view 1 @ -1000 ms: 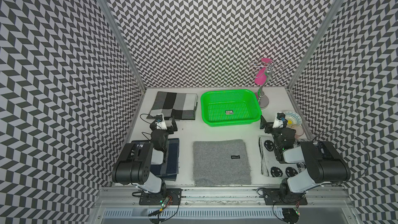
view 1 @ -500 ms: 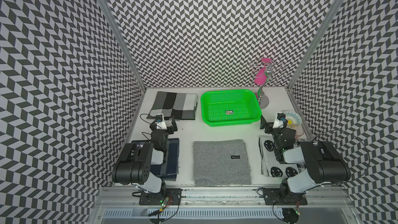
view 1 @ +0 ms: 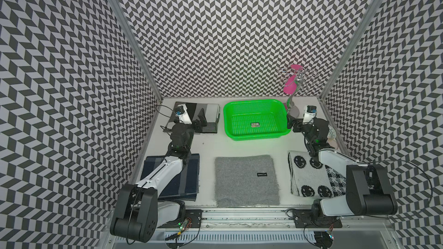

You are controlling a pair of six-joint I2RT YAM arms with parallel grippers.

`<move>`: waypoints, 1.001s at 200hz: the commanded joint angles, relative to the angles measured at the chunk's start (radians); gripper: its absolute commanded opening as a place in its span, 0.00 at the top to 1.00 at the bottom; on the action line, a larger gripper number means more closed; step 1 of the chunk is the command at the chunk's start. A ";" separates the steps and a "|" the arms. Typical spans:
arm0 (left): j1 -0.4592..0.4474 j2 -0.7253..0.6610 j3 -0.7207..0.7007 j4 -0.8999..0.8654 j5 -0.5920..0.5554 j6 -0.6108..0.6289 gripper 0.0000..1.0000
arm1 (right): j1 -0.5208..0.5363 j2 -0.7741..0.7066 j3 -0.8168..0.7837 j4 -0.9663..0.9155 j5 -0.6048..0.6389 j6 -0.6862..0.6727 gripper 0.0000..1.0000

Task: Put the folded scarf in the basket
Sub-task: Move the basket to the center of the board.

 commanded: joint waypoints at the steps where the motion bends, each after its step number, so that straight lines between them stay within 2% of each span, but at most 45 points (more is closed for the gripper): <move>1: -0.037 0.110 0.092 -0.203 0.143 -0.044 0.00 | 0.006 0.065 0.061 -0.163 -0.059 0.037 0.03; 38: -0.096 0.228 0.168 -0.175 0.222 -0.055 0.02 | 0.000 0.171 0.194 -0.265 -0.046 0.027 0.05; 81: -0.123 0.418 0.339 -0.301 0.268 -0.040 0.06 | -0.002 0.270 0.307 -0.348 -0.100 0.004 0.19; 94: -0.127 0.451 0.356 -0.287 0.305 -0.039 0.10 | -0.002 0.273 0.306 -0.348 -0.111 0.003 0.24; 109: -0.133 0.493 0.415 -0.356 0.314 -0.038 0.15 | -0.002 0.272 0.301 -0.349 -0.125 0.006 0.30; 135: -0.144 0.518 0.452 -0.423 0.292 -0.037 0.21 | -0.002 0.267 0.300 -0.383 -0.152 0.009 0.43; 171: -0.145 0.535 0.482 -0.510 0.296 -0.013 0.39 | 0.012 0.216 0.257 -0.404 -0.178 0.040 0.46; 200: -0.146 0.498 0.457 -0.514 0.307 -0.013 0.45 | 0.030 0.155 0.210 -0.404 -0.188 0.048 0.47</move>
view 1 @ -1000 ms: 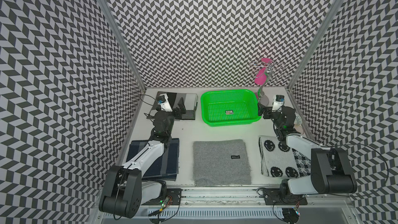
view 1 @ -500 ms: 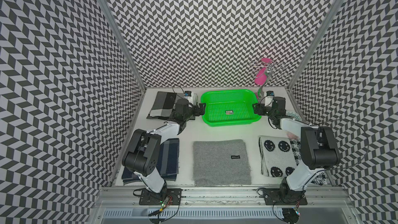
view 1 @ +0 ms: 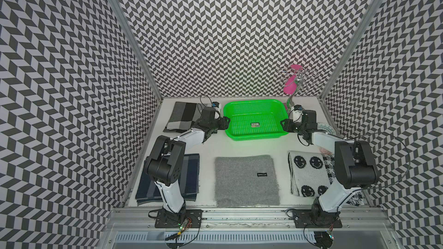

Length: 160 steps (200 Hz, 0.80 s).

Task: Put the folded scarf in the basket
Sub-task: Move the basket to the center of the board.

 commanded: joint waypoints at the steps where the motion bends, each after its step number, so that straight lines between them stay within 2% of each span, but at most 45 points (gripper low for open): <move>1: -0.003 -0.025 -0.001 -0.046 0.016 0.014 0.45 | 0.019 -0.075 -0.034 0.009 -0.030 0.015 0.47; 15: -0.002 -0.033 -0.012 -0.042 0.022 0.014 0.49 | 0.027 -0.089 -0.035 -0.007 -0.028 0.019 0.48; 27: -0.002 -0.027 -0.009 -0.058 0.029 0.017 0.50 | 0.030 -0.095 -0.033 -0.016 -0.044 0.026 0.54; 40: 0.000 -0.021 -0.003 -0.088 0.041 0.025 0.56 | 0.037 -0.100 -0.025 -0.044 -0.053 0.038 0.54; 82: 0.000 -0.083 -0.057 -0.144 0.021 0.029 0.55 | 0.069 -0.152 -0.072 -0.091 -0.053 0.038 0.54; 131: 0.000 -0.217 -0.141 -0.158 0.011 0.015 0.57 | 0.109 -0.224 -0.131 -0.108 -0.053 0.038 0.54; 134: 0.001 -0.218 -0.141 -0.162 0.010 0.018 0.57 | 0.112 -0.227 -0.132 -0.109 -0.031 0.068 0.49; 139: 0.001 -0.222 -0.139 -0.174 0.008 0.020 0.58 | 0.114 -0.235 -0.133 -0.114 -0.032 0.077 0.48; 160: 0.001 -0.232 -0.145 -0.184 -0.003 0.022 0.48 | 0.115 -0.268 -0.139 -0.120 -0.007 0.091 0.45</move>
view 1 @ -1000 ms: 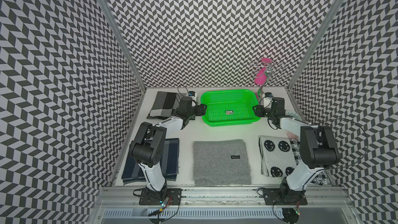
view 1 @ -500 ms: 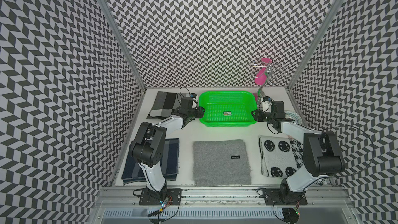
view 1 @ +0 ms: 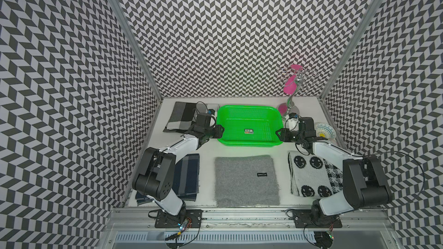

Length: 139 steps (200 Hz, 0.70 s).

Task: Put the folded scarf in the basket
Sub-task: Move the basket to the center of the board.

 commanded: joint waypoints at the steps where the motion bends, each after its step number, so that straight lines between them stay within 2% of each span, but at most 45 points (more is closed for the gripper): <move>1: -0.006 -0.030 -0.004 -0.009 0.000 0.005 0.47 | 0.013 -0.060 -0.008 0.025 0.017 0.034 0.44; 41: 0.000 -0.023 -0.009 -0.029 0.008 0.007 0.48 | 0.013 -0.063 0.026 -0.025 -0.006 0.027 0.44; 104: 0.018 0.012 -0.050 0.018 0.029 -0.007 0.47 | 0.013 -0.048 -0.036 0.026 -0.018 0.039 0.44; 139: 0.019 -0.033 -0.078 0.020 -0.017 -0.015 0.28 | 0.009 -0.075 -0.048 0.016 0.032 0.063 0.38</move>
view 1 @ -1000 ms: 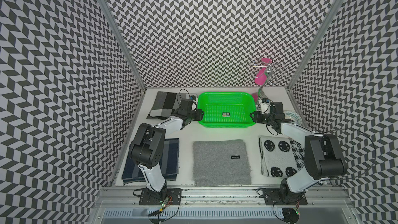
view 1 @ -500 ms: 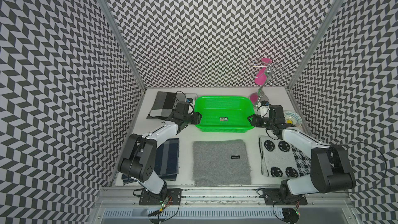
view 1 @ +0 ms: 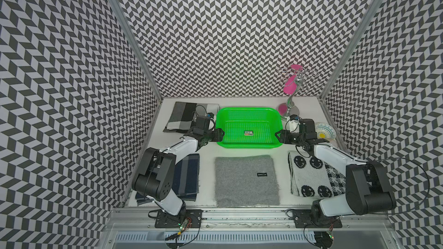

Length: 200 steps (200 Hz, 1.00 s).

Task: Put the folded scarf in the basket
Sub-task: Move the basket to the center of the board, then pick up the scarf at the center of the board.

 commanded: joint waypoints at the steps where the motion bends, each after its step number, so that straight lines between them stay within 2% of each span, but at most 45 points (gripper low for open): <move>1: 0.005 -0.039 -0.023 0.026 -0.026 -0.003 0.27 | 0.001 -0.035 -0.018 0.042 0.033 0.027 0.37; 9: 0.007 -0.062 -0.027 0.020 -0.037 -0.003 0.22 | -0.004 -0.054 -0.030 0.049 0.034 0.041 0.36; 14: 0.007 -0.078 -0.033 0.025 -0.043 -0.005 0.03 | -0.007 -0.070 -0.037 0.054 0.035 0.047 0.35; 18: 0.008 -0.089 -0.039 0.029 -0.046 -0.007 0.01 | -0.007 -0.081 -0.043 0.056 0.037 0.051 0.35; 51: 0.018 -0.176 -0.050 0.010 -0.060 -0.035 0.01 | -0.006 -0.160 -0.052 0.024 0.036 0.065 0.32; 74: 0.025 -0.276 -0.084 -0.004 -0.045 -0.069 0.00 | -0.007 -0.261 -0.084 -0.027 0.032 0.124 0.32; 102: 0.022 -0.424 -0.156 -0.034 -0.004 -0.085 0.00 | 0.010 -0.418 -0.171 -0.094 -0.002 0.161 0.31; 127: 0.020 -0.561 -0.241 -0.065 0.028 -0.176 0.00 | 0.020 -0.549 -0.268 -0.154 -0.049 0.187 0.33; 140: 0.011 -0.629 -0.298 -0.062 0.052 -0.215 0.01 | 0.061 -0.608 -0.313 -0.186 -0.044 0.208 0.34; 173: -0.037 -0.757 -0.459 -0.008 0.101 -0.336 0.04 | 0.304 -0.699 -0.375 -0.155 0.020 0.397 0.34; 200: -0.094 -0.818 -0.555 0.002 0.078 -0.376 0.05 | 0.389 -0.712 -0.429 -0.146 0.094 0.435 0.34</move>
